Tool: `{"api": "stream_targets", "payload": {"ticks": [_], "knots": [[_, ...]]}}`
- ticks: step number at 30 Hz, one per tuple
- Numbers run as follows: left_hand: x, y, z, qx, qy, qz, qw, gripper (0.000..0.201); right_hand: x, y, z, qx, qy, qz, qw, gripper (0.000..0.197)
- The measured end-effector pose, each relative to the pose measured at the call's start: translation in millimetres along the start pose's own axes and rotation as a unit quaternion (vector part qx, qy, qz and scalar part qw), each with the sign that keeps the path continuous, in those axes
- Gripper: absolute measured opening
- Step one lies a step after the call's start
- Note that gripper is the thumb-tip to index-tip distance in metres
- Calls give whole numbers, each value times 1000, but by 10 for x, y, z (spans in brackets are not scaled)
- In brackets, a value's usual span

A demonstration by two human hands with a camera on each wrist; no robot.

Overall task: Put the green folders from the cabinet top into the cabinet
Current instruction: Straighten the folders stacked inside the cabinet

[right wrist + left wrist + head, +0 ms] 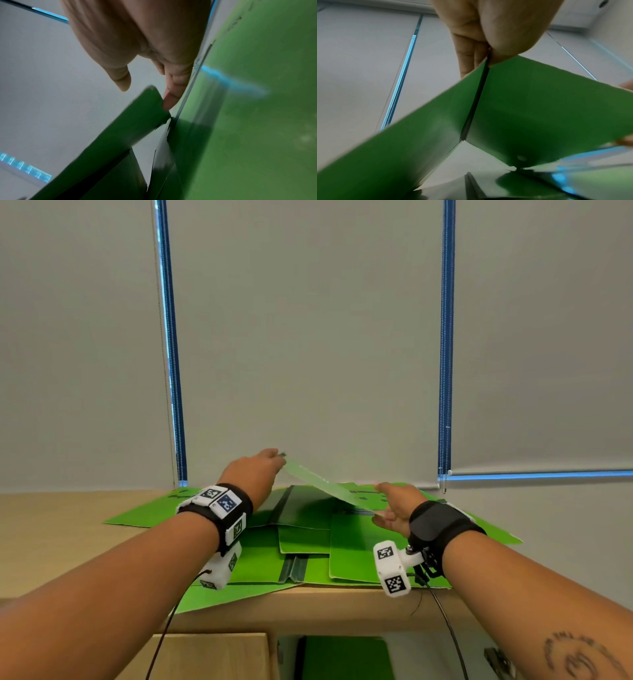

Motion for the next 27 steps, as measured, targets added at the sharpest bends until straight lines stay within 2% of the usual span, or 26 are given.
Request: {"api": "stream_targets", "payload": {"ticks": [3,5,7,10,12,14,15,16,18,19,20,21,23,25,27], "knots": [[-62,288,-93,-97,20,65,993,48,-123,-131,175,55,-55,-39,996,38],[-130,504,-162,-182,43,106,977,42,-189,-220,257,86,-68,-60,992,39],[-221,710,-224,-280,63,142,947,37,-245,-327,290,108,-67,-80,989,37],[-336,936,-308,-408,73,193,890,41,-318,-467,316,110,-60,-87,988,43],[-406,1070,-333,-455,67,230,858,44,-363,-512,351,103,-62,-71,990,68],[-478,1191,-368,-503,67,257,823,47,-318,-540,427,98,-63,-70,991,109],[-508,1233,-400,-529,70,268,802,49,-367,-587,409,109,-69,-83,988,117],[-526,1249,-442,-558,74,276,779,51,-475,-645,333,128,-72,-101,984,109],[-513,1199,-538,-620,81,273,731,56,-573,-717,213,174,-58,-137,973,63],[-498,1148,-573,-644,84,262,714,58,-576,-720,163,195,-42,-146,969,47],[-480,1085,-591,-659,85,247,706,58,-548,-678,134,202,-28,-138,969,42],[-493,1040,-578,-661,87,232,708,59,-520,-621,96,213,-12,-123,969,40],[-574,965,-529,-635,84,206,740,59,-506,-490,-12,231,13,-97,968,28],[-647,842,-490,-557,87,162,810,62,-477,-273,-108,236,42,-63,969,24],[-699,549,-433,-480,79,71,871,72,-414,-55,-169,246,77,-38,965,35]]}}
Point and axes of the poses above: each hand's wrist, its own x-axis towards the middle knuckle, its own y-axis out of the back of the hand, z = x × y, the point moved 10 cm from there along x, towards the middle knuckle, and after that the axes turned 15 degrees about y, right-handed, at the moved point
